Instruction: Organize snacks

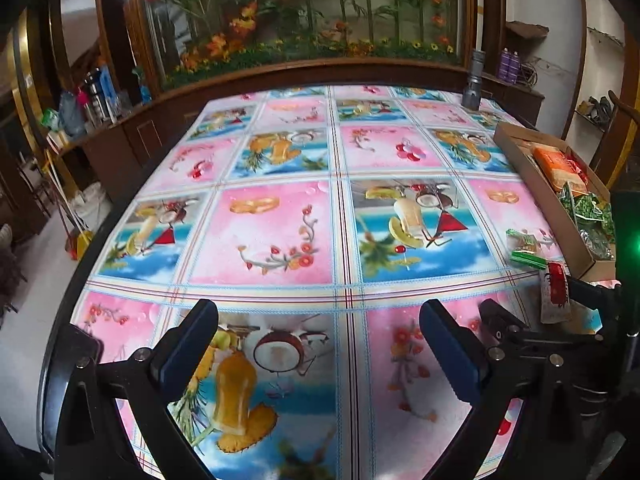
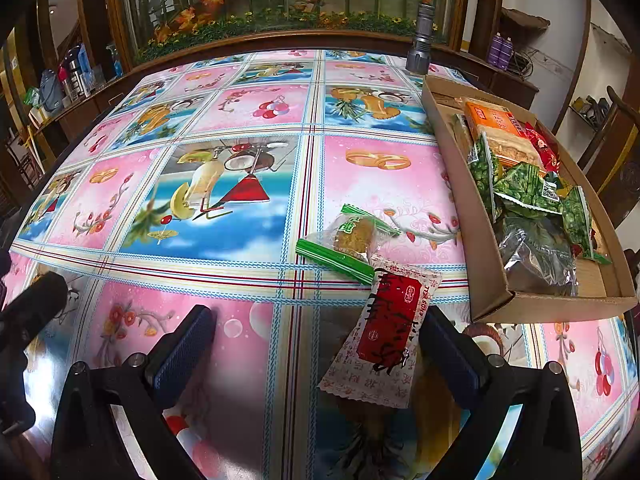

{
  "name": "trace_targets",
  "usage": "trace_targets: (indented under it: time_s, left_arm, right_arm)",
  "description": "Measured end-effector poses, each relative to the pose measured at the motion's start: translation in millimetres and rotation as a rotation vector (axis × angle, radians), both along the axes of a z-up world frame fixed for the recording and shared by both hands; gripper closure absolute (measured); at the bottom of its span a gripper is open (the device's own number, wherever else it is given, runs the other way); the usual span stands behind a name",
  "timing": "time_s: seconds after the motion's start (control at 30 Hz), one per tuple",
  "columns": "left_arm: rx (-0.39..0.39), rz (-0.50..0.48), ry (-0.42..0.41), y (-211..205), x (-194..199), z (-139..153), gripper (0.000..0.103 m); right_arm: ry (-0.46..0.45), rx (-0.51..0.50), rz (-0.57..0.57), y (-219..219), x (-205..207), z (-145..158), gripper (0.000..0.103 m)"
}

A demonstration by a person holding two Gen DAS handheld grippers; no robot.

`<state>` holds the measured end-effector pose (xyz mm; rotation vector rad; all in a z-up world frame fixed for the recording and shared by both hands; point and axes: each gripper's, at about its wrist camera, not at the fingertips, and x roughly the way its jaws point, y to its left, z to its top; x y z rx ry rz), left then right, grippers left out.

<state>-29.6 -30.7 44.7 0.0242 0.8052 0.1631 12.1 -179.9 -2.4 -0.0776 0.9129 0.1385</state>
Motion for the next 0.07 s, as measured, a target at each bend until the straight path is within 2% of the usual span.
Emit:
trace_targets:
  time_s: [0.07]
  left_arm:
    - [0.015, 0.001, 0.008, -1.1, 1.9, -1.1, 0.002]
  right_arm:
    - [0.0, 0.0, 0.0, 0.1, 0.1, 0.2, 0.0]
